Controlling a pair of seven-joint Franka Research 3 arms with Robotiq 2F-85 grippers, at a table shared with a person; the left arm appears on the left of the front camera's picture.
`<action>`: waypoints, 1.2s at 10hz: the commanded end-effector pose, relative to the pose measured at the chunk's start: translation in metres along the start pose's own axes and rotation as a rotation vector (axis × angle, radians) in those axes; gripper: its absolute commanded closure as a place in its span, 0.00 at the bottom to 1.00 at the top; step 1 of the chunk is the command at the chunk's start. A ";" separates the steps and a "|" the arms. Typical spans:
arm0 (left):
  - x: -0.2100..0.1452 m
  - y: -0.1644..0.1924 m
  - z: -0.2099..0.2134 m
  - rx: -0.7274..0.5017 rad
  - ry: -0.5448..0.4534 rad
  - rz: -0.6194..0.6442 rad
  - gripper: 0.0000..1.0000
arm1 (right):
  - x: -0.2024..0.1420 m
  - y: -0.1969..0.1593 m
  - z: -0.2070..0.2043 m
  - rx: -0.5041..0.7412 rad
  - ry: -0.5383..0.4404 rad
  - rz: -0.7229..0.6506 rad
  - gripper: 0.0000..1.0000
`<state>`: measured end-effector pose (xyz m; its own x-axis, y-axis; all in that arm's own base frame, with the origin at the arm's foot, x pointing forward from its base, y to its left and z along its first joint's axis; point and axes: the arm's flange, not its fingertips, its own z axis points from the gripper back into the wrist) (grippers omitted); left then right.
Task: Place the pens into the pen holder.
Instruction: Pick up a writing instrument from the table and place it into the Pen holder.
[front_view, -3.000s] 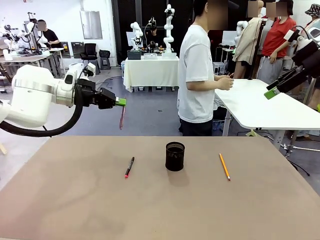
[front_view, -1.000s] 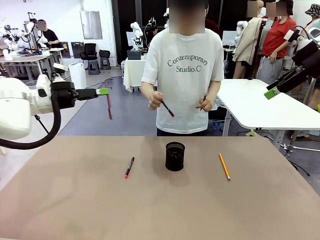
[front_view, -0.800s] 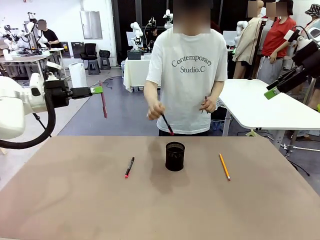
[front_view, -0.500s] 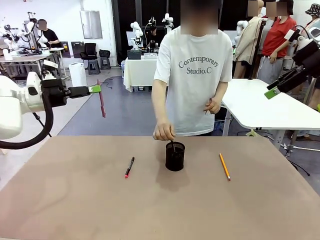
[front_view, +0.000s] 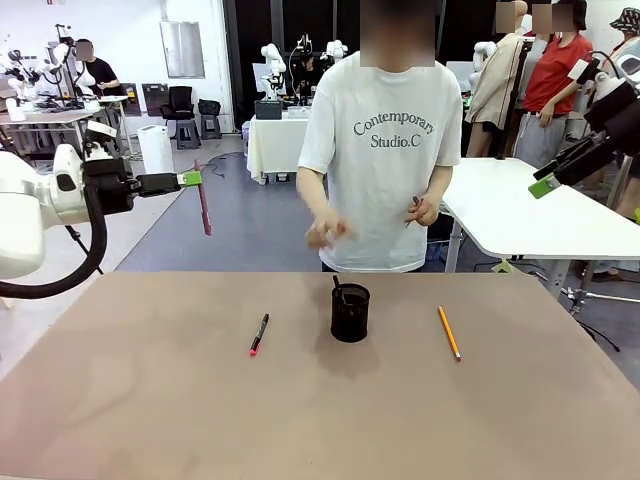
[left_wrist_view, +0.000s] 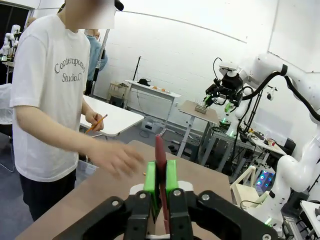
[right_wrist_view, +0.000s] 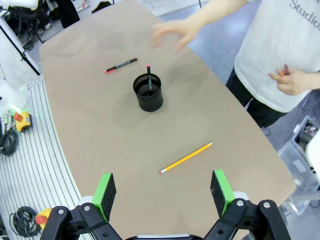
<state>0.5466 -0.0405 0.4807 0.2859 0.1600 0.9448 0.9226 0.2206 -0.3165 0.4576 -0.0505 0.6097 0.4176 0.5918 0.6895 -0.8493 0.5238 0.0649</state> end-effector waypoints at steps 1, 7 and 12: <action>0.002 0.001 0.001 0.001 -0.002 -0.004 1.00 | 0.001 0.001 0.000 0.005 -0.008 -0.005 0.00; 0.002 0.001 0.001 0.001 -0.002 -0.004 1.00 | 0.001 0.001 0.000 0.005 -0.008 -0.005 0.00; 0.002 0.001 0.001 0.001 -0.002 -0.004 1.00 | 0.001 0.001 0.000 0.005 -0.008 -0.005 0.00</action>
<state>0.5467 -0.0405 0.4807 0.2859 0.1600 0.9448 0.9226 0.2206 -0.3166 0.4576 -0.0505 0.6097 0.4176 0.5918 0.6895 -0.8493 0.5238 0.0649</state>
